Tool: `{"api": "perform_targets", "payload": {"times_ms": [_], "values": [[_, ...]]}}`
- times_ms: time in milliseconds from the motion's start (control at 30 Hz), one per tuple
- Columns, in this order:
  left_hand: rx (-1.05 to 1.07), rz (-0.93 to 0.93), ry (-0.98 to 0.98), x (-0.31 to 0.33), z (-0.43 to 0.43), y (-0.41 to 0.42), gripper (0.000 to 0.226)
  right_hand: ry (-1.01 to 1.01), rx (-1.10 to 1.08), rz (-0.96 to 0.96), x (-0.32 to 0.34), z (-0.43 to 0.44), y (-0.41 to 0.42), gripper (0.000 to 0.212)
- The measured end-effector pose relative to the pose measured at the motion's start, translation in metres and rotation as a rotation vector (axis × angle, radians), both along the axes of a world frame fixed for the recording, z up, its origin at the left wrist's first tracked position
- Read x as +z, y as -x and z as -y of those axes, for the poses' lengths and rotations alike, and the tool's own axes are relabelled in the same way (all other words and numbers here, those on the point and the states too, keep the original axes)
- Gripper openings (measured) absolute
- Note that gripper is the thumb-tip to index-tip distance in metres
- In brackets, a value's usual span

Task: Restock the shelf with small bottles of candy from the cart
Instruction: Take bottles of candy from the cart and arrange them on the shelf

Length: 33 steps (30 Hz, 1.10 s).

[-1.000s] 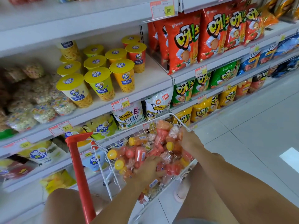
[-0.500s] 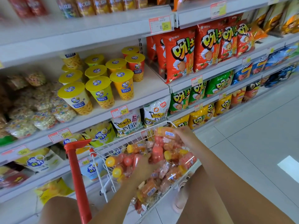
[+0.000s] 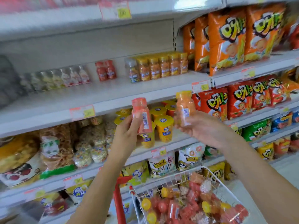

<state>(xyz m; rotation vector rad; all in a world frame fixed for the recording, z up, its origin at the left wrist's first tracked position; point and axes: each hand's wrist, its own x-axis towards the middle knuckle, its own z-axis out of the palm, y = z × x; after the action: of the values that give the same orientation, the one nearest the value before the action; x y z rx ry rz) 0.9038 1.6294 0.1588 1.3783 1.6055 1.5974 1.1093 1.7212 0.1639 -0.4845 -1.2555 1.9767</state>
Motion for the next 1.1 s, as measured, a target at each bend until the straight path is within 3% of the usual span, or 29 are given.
{"api": "perform_targets", "payload": {"times_ms": [100, 200, 333, 467, 567, 667, 833, 967, 1100], "values": [[0.062, -0.038, -0.028, 0.025, -0.002, 0.027, 0.055, -0.053, -0.077, 0.055, 0.04, -0.005, 0.022, 0.032], [0.118, -0.071, -0.068, 0.046, -0.009, 0.055, 0.03, -0.128, -0.138, 0.067, 0.066, -0.019, 0.051, 0.033], [0.192, -0.113, -0.116, 0.076, -0.021, 0.093, 0.022, -0.494, -0.28, 0.411, 0.089, -0.043, 0.096, 0.022], [0.234, -0.105, -0.103, 0.101, -0.051, 0.133, 0.019, -0.713, -0.34, 0.575, 0.102, -0.077, 0.156, 0.018], [0.334, -0.118, -0.001, 0.106, -0.085, 0.165, 0.038, -0.81, -0.325, 0.672, 0.099, -0.098, 0.201, 0.018], [0.406, -0.169, 0.131, 0.101, -0.117, 0.194, 0.049, -0.911, -0.352, 0.801, 0.093, -0.112, 0.236, 0.035], [0.394, -0.334, 0.291, 0.099, -0.163, 0.228, 0.042, -0.925, -0.36, 0.861, 0.089, -0.13, 0.256, 0.027], [0.376, -0.316, 0.376, 0.101, -0.187, 0.24, 0.025, -0.882, -0.33, 0.828, 0.078, -0.137, 0.257, 0.034], [0.407, -0.377, 0.444, 0.102, -0.205, 0.246, 0.033, -0.903, -0.374, 0.837, 0.076, -0.141, 0.259, 0.034]]}}
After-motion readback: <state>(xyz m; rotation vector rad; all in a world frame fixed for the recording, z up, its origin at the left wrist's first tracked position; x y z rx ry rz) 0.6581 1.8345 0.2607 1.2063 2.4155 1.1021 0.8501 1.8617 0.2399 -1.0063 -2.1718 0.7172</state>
